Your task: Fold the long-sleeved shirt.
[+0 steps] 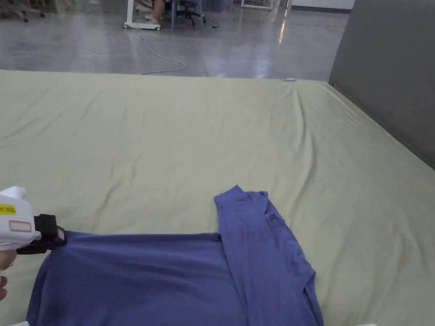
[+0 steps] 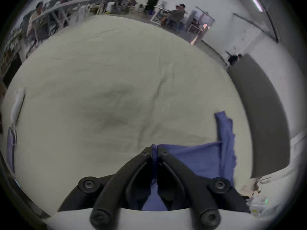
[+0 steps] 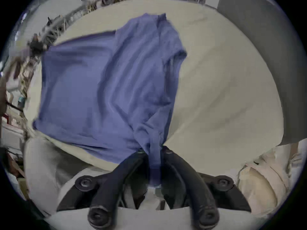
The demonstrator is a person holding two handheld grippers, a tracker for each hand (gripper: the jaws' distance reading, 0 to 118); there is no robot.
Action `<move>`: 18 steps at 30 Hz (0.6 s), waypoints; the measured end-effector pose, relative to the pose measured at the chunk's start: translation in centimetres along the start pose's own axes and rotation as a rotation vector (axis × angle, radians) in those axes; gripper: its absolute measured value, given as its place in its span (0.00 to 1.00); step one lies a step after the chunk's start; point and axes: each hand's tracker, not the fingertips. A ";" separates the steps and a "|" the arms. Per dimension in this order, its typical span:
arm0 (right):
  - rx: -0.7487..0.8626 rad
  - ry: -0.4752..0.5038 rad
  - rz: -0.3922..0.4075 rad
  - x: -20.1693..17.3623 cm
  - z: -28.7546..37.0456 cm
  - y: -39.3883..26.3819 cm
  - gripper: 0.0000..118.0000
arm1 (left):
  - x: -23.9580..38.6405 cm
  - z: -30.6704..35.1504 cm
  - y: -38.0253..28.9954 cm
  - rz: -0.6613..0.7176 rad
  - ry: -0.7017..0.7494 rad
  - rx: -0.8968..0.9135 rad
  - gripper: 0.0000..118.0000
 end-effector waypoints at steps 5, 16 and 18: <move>0.256 0.147 -0.070 3.6 11.0 4.8 0.06 | 1.8 8.1 3.3 0.062 -0.127 0.041 0.00; 0.669 -0.062 0.060 3.8 30.9 28.1 0.06 | 7.6 21.4 19.6 0.093 -0.123 0.334 0.00; 0.703 -0.090 0.012 3.6 33.1 33.4 0.06 | 8.9 23.2 23.4 0.088 -0.135 0.384 0.00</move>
